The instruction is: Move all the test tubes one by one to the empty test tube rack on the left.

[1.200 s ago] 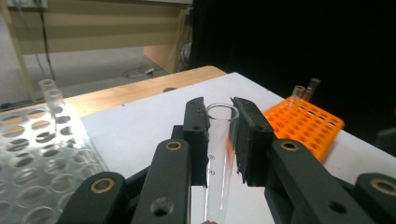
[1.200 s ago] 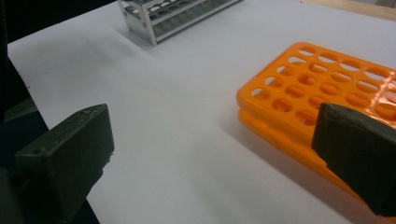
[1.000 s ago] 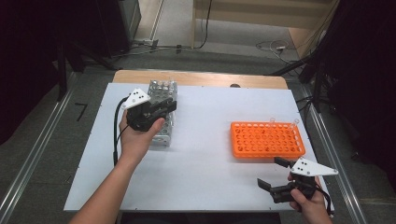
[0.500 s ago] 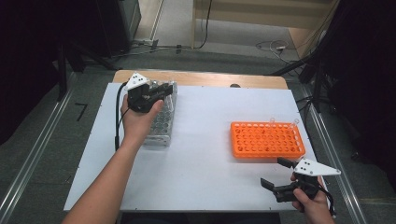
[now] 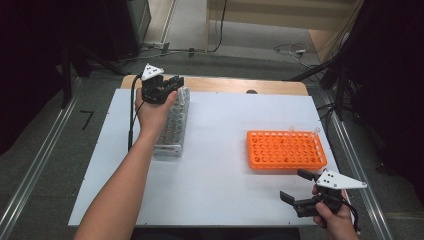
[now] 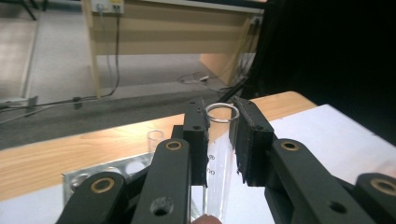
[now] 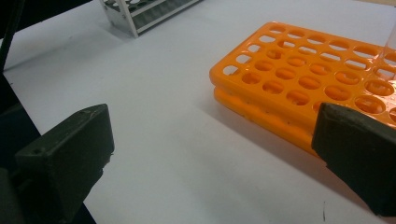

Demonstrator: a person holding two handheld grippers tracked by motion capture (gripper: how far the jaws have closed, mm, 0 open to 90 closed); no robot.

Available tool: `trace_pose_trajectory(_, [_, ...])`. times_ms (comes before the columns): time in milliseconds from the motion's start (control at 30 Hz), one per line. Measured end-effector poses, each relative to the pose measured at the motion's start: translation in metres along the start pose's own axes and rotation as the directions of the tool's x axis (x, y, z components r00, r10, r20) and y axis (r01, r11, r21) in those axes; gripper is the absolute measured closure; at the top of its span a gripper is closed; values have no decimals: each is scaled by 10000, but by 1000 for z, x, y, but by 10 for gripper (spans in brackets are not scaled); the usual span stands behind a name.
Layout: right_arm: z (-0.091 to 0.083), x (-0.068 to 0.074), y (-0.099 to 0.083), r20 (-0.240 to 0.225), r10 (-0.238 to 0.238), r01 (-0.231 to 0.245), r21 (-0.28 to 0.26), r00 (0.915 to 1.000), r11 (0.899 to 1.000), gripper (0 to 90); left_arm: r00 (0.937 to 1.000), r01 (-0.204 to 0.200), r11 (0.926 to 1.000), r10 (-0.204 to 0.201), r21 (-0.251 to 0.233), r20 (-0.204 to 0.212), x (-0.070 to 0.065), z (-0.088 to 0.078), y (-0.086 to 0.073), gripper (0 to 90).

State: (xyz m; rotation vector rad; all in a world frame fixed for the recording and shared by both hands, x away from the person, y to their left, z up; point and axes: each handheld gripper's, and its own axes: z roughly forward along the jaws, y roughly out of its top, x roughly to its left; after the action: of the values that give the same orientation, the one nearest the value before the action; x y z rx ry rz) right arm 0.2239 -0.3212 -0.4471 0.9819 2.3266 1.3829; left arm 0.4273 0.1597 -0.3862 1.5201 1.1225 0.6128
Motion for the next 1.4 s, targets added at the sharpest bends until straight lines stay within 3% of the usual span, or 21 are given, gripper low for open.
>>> trace_pose_trajectory(367, [-2,-1,0,21,82,-82,-54,10000,10000,0,9967,593,9982,-585,127,-557,17,28,-10,756])
trace_pose_trajectory(533, [-3,-3,-1,29,147,-146,-123,9999,9998,0,9965,381,9991,-365,201,-748,16,38,-12,756])
trace_pose_trajectory(867, [-3,-5,-2,62,157,-157,-85,9999,9998,0,9949,2,9916,128,1293,-1001,9,47,-23,754])
trace_pose_trajectory(1100, [-4,-5,-2,56,165,-165,-97,9998,9998,0,9943,75,9888,84,1488,-1061,10,45,-22,752])
trace_pose_trajectory(1400, [-4,-4,-1,56,121,-120,-100,9999,9999,0,9899,-414,9859,625,1619,-1272,3,47,-23,751])
